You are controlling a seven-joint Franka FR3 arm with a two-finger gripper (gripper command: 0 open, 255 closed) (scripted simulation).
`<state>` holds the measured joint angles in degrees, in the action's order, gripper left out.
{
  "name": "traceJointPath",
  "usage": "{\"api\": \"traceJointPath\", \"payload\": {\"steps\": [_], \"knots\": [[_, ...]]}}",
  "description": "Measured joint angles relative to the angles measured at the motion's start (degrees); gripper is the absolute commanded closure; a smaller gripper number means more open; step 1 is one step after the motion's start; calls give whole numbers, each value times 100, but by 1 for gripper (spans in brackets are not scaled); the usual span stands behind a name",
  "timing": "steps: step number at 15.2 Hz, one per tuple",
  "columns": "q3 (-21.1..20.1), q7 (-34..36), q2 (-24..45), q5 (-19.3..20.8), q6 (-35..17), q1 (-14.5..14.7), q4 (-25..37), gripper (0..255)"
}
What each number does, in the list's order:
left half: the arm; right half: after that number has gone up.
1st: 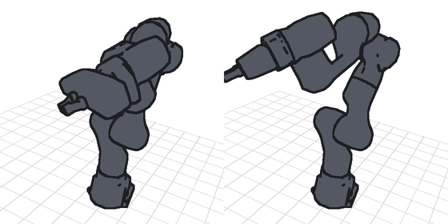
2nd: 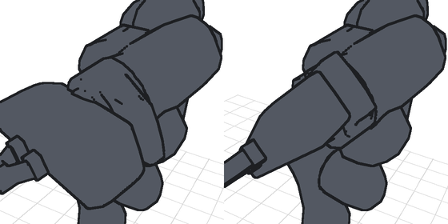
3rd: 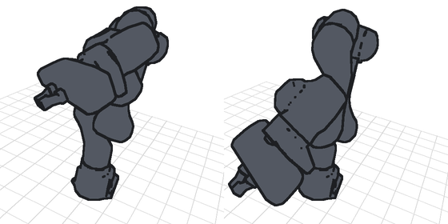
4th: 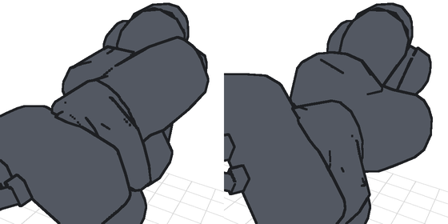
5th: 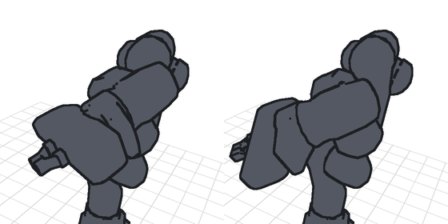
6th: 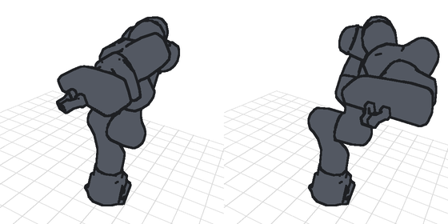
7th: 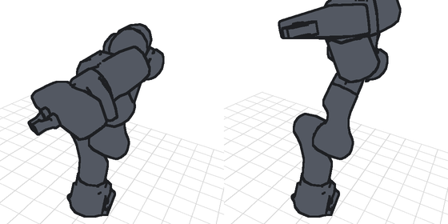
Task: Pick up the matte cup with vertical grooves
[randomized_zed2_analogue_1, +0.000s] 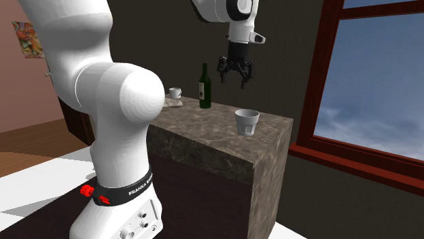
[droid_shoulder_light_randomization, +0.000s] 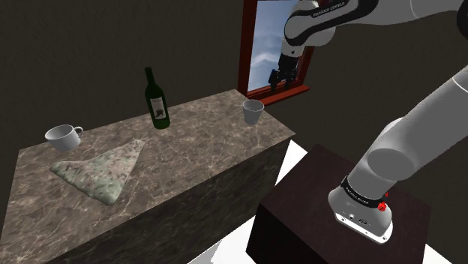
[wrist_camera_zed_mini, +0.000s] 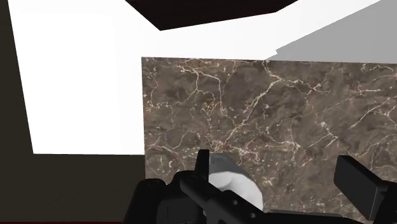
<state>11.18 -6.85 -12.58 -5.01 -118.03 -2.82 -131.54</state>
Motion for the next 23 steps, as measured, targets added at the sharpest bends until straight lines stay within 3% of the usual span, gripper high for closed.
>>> {"api": "traceJointPath", "payload": {"steps": [9,15,23], "knots": [[243,-879,2006,-760,-871,-133,1009,0],[174,-1375,3370,-1298,-1068,-406,2067,0],[66,-1563,3917,-1524,-1439,-492,2215,0]]}}
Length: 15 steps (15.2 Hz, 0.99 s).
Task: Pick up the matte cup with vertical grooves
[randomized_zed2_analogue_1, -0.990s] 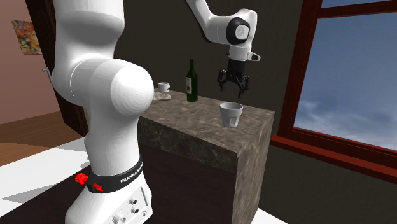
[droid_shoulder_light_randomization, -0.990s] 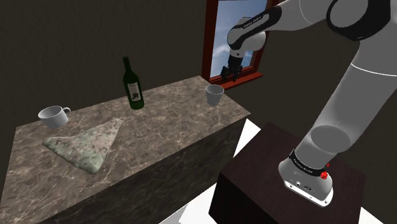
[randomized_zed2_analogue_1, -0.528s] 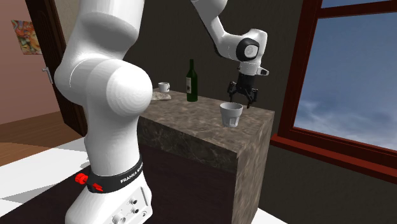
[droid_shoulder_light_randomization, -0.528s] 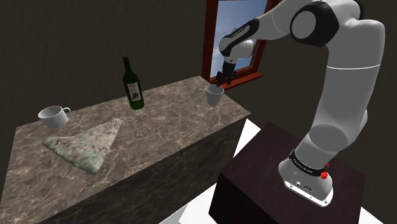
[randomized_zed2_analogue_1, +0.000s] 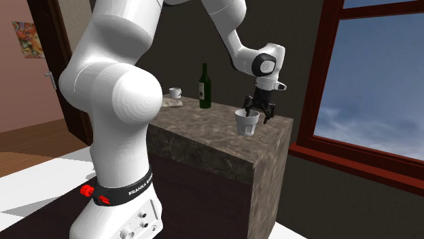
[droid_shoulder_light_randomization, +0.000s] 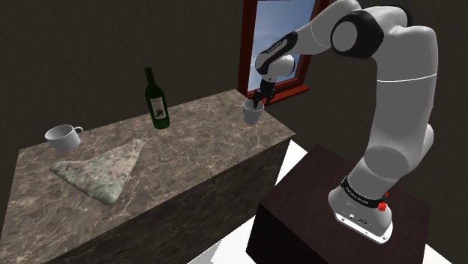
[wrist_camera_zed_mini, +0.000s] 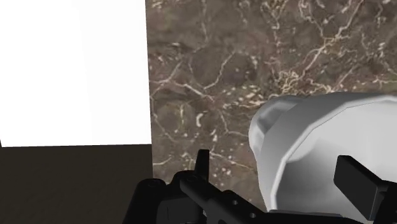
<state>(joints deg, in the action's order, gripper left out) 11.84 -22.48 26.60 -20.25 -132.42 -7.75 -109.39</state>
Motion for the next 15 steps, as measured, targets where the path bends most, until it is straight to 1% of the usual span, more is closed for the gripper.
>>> {"api": "traceJointPath", "payload": {"steps": [1,11,15], "knots": [[-5,-12,23,-10,-19,-6,2,255],[-3,-25,36,-17,-36,-16,5,255],[31,39,-94,52,136,4,47,255]]}}
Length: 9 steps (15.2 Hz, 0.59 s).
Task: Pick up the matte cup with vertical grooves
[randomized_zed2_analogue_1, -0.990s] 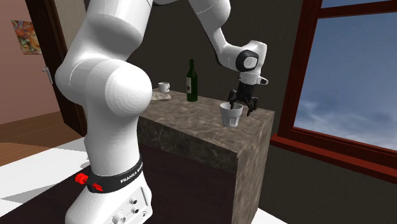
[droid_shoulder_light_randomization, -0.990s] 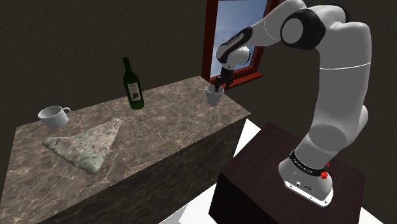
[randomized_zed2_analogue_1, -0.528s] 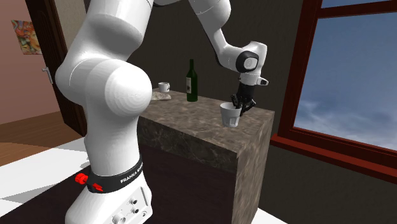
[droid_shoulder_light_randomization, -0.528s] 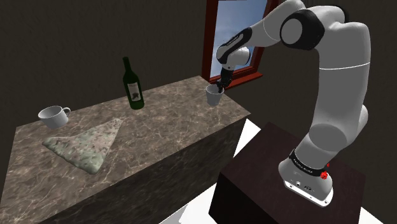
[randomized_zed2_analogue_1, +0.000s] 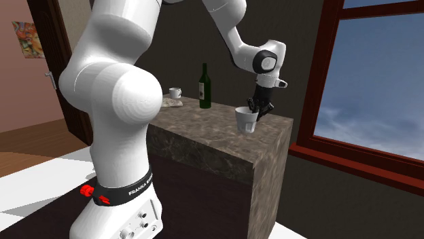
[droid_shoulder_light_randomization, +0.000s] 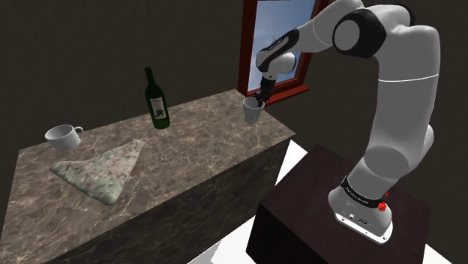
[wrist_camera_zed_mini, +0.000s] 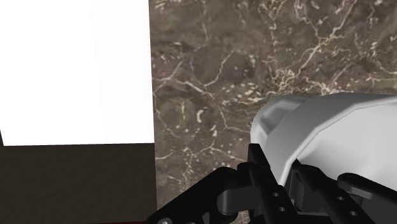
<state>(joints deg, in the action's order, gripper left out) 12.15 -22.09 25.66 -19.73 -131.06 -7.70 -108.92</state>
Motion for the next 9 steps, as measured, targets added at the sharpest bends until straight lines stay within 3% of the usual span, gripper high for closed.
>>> {"api": "traceJointPath", "payload": {"steps": [9], "knots": [[92,204,-441,205,503,64,92,255]]}}
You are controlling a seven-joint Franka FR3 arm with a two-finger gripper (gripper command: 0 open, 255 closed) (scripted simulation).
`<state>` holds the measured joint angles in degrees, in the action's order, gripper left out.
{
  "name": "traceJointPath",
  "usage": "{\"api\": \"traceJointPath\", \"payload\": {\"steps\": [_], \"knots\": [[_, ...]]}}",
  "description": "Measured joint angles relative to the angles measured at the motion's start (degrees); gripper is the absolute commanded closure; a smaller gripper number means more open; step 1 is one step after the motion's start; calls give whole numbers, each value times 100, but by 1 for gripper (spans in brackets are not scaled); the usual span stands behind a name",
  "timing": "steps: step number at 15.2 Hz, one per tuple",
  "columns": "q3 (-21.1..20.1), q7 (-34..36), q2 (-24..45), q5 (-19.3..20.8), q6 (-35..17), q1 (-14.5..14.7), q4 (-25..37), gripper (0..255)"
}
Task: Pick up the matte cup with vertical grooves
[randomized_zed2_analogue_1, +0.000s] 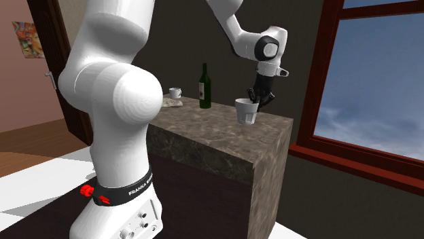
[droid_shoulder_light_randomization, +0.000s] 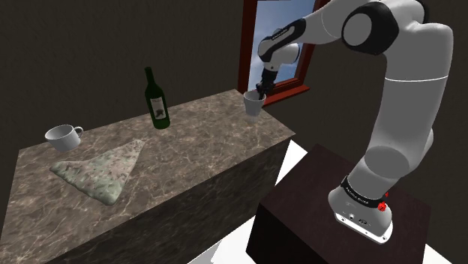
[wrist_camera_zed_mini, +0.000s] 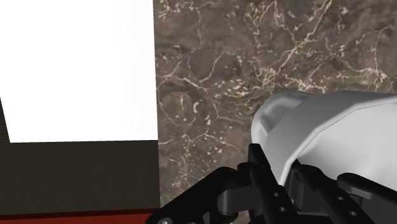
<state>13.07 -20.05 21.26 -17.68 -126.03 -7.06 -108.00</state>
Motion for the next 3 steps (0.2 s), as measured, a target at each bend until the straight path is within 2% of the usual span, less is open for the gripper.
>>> {"api": "traceJointPath", "payload": {"steps": [3], "knots": [[22,55,-109,55,156,12,56,255]]}}
